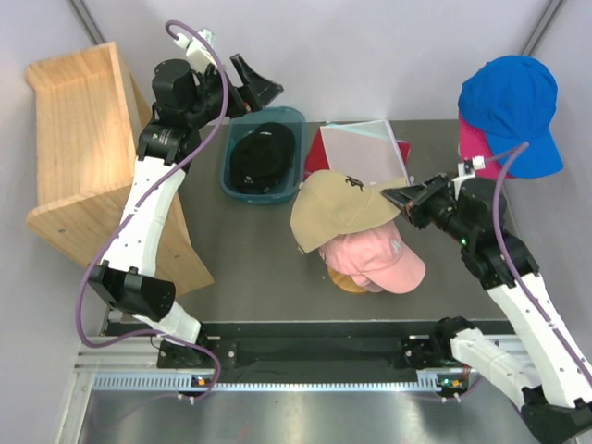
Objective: Stack the hats
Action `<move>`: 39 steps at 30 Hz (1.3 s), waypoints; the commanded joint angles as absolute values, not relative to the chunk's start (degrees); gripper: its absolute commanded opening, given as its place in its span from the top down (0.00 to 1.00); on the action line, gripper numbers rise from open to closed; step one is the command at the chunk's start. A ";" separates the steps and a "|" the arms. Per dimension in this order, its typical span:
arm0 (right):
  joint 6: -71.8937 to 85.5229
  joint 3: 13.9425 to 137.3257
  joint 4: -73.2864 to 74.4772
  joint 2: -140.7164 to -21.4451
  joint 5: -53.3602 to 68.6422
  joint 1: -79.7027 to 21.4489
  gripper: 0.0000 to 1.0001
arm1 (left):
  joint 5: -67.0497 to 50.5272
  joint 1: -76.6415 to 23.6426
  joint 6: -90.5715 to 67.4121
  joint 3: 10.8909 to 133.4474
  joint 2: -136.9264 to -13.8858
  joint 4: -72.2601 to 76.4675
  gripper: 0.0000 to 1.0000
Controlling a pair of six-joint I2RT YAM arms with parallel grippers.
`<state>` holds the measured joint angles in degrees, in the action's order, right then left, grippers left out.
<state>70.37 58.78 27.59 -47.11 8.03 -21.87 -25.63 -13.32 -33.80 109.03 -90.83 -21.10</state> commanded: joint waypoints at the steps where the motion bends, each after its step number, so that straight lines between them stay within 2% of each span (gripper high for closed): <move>1: 71.90 56.00 30.85 -42.38 4.75 -22.59 1.00 | -25.05 -12.83 -32.87 107.32 -87.98 -20.56 0.02; 13: 70.31 48.43 37.17 -34.11 0.36 -22.50 1.00 | -24.26 -12.83 -31.82 104.77 -85.34 -21.53 0.02; 39: 72.60 47.55 63.89 -24.96 -13.44 -22.59 1.00 | -24.52 -12.83 -32.26 101.16 -83.94 -20.74 0.02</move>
